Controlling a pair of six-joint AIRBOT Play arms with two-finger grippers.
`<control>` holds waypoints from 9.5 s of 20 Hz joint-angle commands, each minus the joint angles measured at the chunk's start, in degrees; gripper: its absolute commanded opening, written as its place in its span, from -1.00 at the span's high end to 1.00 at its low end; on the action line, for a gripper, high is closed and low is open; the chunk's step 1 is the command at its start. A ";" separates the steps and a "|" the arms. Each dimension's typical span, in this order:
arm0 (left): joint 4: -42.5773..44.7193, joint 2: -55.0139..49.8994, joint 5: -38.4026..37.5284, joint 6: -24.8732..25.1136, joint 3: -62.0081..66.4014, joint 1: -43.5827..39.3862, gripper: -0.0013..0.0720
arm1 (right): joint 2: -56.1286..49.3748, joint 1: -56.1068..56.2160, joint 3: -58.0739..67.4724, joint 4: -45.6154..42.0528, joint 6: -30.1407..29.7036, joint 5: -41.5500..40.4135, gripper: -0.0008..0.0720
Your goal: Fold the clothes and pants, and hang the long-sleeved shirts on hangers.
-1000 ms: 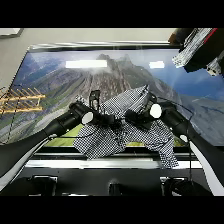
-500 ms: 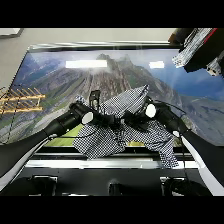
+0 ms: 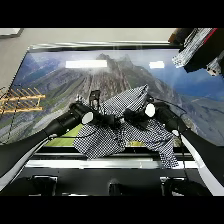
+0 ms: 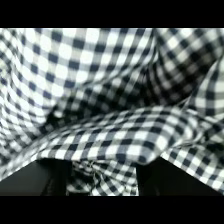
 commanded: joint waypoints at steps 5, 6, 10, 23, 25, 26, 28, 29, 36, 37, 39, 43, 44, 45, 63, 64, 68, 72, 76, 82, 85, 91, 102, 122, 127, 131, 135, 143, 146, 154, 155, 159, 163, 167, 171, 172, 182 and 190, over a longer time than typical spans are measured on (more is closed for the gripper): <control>-0.09 -0.04 0.00 0.15 0.04 0.00 0.91 | -2.45 0.04 1.14 -5.46 7.45 2.23 -0.34; -0.09 -0.04 0.00 0.22 0.04 0.00 0.91 | -2.91 0.04 1.11 -5.16 7.02 2.71 -0.34; -0.09 -0.04 0.00 0.20 0.04 0.00 0.91 | -2.97 0.04 1.66 -4.44 5.22 4.63 0.04; -0.09 -0.04 0.00 0.22 0.04 0.02 0.91 | 4.44 0.04 1.90 -9.70 1.20 15.21 0.23; -0.09 -0.04 0.00 0.22 0.04 0.02 0.91 | 4.44 0.04 1.90 -9.16 1.27 13.64 -0.01; -0.07 -0.04 0.00 0.24 0.04 0.00 0.91 | 4.44 0.04 1.90 -9.03 1.49 12.70 -0.07; -0.07 -0.04 0.00 0.24 0.04 0.00 0.91 | 4.37 0.04 1.90 -8.96 1.60 11.06 -0.07; -0.07 -0.04 0.00 0.24 0.04 0.00 0.91 | 4.20 0.04 1.88 -8.96 2.21 10.75 -0.07; -0.07 -0.04 -0.02 0.24 0.04 0.00 0.91 | -0.44 0.04 1.88 -7.80 0.48 11.04 0.53; -0.07 -0.04 -0.02 0.24 0.04 0.02 0.91 | -0.07 0.04 1.90 -9.09 0.52 11.41 0.74; -0.09 0.20 -0.04 0.81 0.11 0.17 0.91 | 2.08 0.00 2.08 -12.35 0.57 12.90 0.90; -0.09 0.85 -5.75 6.47 7.63 2.29 0.91 | 6.45 -0.09 11.23 -17.29 -3.85 23.34 0.91; -0.11 0.85 -7.61 8.74 10.97 2.97 0.91 | 6.93 -0.07 15.41 -18.12 -5.35 26.29 0.91; -0.09 0.85 -9.73 10.60 14.88 3.61 0.91 | 7.06 -0.07 19.71 -18.64 -6.45 28.94 0.91; -6.99 12.24 -29.55 10.99 49.75 5.14 0.91 | 13.81 -0.07 62.31 -15.32 -7.78 41.97 0.91; -6.97 12.74 -31.87 9.03 49.75 5.14 0.91 | 13.94 -0.07 62.31 -14.71 -7.76 42.21 0.91; -6.95 12.63 -37.53 7.41 44.72 5.14 0.91 | 12.79 -0.07 61.83 -13.90 -8.13 45.75 0.90; -4.74 10.91 -35.26 7.45 33.79 5.14 0.91 | 11.50 0.11 54.64 -15.65 -12.44 50.60 0.90; -4.81 8.15 -26.16 7.48 26.21 5.14 0.91 | 14.19 2.97 38.25 -17.88 -11.96 46.73 0.91; -4.79 0.31 -22.10 8.46 25.33 5.14 0.91 | 18.29 16.63 13.05 -23.34 6.86 28.52 0.91; -4.50 -1.73 -22.10 8.81 25.33 5.14 0.91 | 18.12 19.80 10.34 -26.71 12.98 25.70 0.91; -1.51 -1.49 -24.00 10.29 25.35 6.93 0.91 | 18.18 19.63 10.67 -34.56 13.03 32.76 0.91; -1.57 -0.24 -23.06 10.08 25.53 7.80 0.89 | 18.12 19.63 13.16 -40.04 13.05 25.99 0.91; 7.41 21.64 -28.48 21.57 4.92 49.46 -0.66 | 18.01 19.63 13.14 -36.04 8.33 20.48 0.90; 6.84 21.64 -26.45 28.55 4.55 59.12 -0.67 | 18.01 19.63 13.14 -36.09 8.33 20.79 0.90; -6.51 20.55 -23.06 42.62 4.48 83.06 -0.67 | 18.01 19.63 13.14 -36.09 8.33 20.81 0.90; -10.86 15.85 -22.80 54.27 4.44 98.12 -0.67 | 18.01 19.63 13.14 -36.13 8.31 20.81 0.90; -11.74 3.21 -18.88 66.47 4.44 103.10 -0.67 | 18.01 19.63 13.14 -36.15 8.33 20.81 0.90; -11.69 -1.03 -17.46 72.13 4.44 101.98 -0.67 | 18.01 19.63 13.14 -36.15 8.33 21.03 0.90; -8.79 -6.80 -17.46 80.85 4.28 98.79 -0.67 | 18.01 19.63 13.14 -36.15 8.33 23.06 0.90; -7.45 -7.08 -17.31 80.83 4.15 98.42 -0.67 | 18.01 19.63 13.14 -36.15 8.33 23.37 0.90; -6.23 -7.54 -15.74 80.85 4.07 98.20 -0.67 | 18.01 19.63 13.14 -36.17 8.33 23.41 0.90; -5.62 -8.39 -15.58 80.83 4.04 98.03 -0.66 | 18.01 19.63 13.14 -36.70 8.33 23.39 0.90; -3.69 -9.25 -15.54 80.81 3.91 96.30 -0.65 | 17.99 19.63 13.14 -37.07 8.39 23.39 0.90; -3.67 -10.34 -15.61 80.59 3.91 94.64 -0.63 | 18.01 19.63 13.14 -37.48 8.37 23.37 0.90; -3.72 -10.54 -16.02 80.59 3.89 94.33 -0.31 | 18.01 19.63 13.14 -37.46 8.37 23.37 0.90; -3.69 -11.30 -17.00 80.61 3.89 94.03 0.26 | 18.01 19.63 13.14 -37.68 8.39 23.37 0.90; -3.76 -11.47 -17.16 80.61 3.89 93.81 0.34 | 18.01 19.63 13.14 -37.73 8.37 23.37 0.90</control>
